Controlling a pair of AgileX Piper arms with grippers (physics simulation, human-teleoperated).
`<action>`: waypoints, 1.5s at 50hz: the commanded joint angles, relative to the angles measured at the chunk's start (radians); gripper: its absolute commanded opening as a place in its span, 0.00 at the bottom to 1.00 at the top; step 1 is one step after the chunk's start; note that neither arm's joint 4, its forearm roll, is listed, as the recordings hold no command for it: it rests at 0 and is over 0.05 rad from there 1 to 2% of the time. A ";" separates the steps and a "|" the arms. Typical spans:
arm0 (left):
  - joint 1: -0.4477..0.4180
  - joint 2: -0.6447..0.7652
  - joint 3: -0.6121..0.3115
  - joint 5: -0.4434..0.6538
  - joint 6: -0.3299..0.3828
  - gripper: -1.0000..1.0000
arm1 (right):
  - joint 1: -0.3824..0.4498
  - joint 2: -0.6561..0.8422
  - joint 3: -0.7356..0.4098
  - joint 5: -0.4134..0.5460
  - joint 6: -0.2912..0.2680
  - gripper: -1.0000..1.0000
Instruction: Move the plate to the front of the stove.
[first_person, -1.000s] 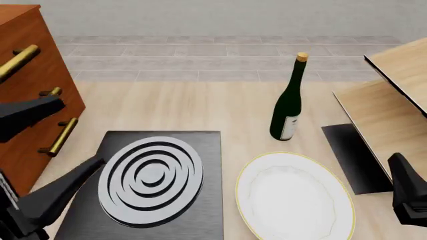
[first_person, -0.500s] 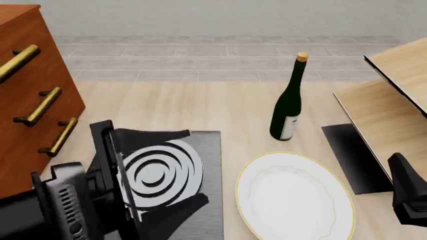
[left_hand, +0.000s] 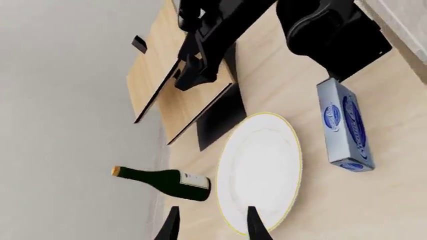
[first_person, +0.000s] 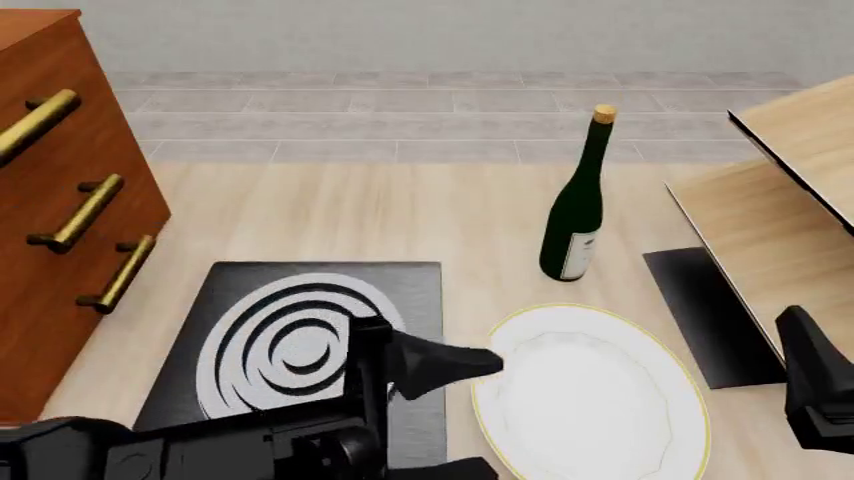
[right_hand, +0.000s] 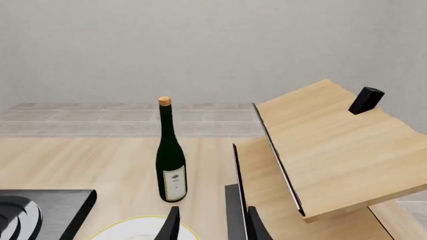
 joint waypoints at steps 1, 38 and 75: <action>-0.042 0.112 -0.035 -0.014 0.042 1.00 | 0.000 0.000 0.000 0.000 0.000 1.00; -0.051 0.406 -0.022 -0.214 0.118 1.00 | 0.000 0.000 0.000 0.000 0.000 1.00; -0.023 0.628 -0.067 -0.380 0.127 1.00 | 0.000 0.000 0.000 0.000 0.000 1.00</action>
